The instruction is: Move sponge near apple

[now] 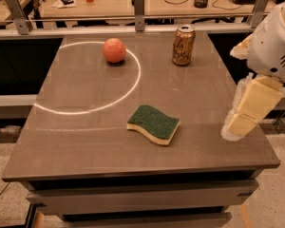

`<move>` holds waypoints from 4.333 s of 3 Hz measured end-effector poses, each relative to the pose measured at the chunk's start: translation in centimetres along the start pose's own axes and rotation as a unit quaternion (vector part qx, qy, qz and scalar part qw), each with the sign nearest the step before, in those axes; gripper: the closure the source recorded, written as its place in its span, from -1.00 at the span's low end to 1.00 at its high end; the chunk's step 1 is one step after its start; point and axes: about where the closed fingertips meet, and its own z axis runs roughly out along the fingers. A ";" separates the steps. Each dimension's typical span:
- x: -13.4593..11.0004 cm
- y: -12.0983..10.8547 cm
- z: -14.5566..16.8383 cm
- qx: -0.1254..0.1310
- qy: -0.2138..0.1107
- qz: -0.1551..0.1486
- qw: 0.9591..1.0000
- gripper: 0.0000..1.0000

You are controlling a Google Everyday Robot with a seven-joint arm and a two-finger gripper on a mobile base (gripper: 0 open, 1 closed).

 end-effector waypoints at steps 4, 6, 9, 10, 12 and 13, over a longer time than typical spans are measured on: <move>-7.4 2.5 11.7 -0.002 0.022 0.033 0.999 -1.00; -8.4 3.6 16.6 -0.053 0.032 0.069 0.996 -1.00; -8.8 3.1 19.1 -0.038 0.037 0.049 0.997 -0.66; -8.9 3.2 19.0 -0.038 0.037 0.049 0.997 -0.19; -9.2 3.0 18.1 -0.037 0.037 0.049 0.997 0.73; -9.2 3.0 18.1 -0.037 0.037 0.049 0.997 1.00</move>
Offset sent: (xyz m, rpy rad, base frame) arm 0.0061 0.1056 -0.0806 -0.0615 -0.0266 -0.0636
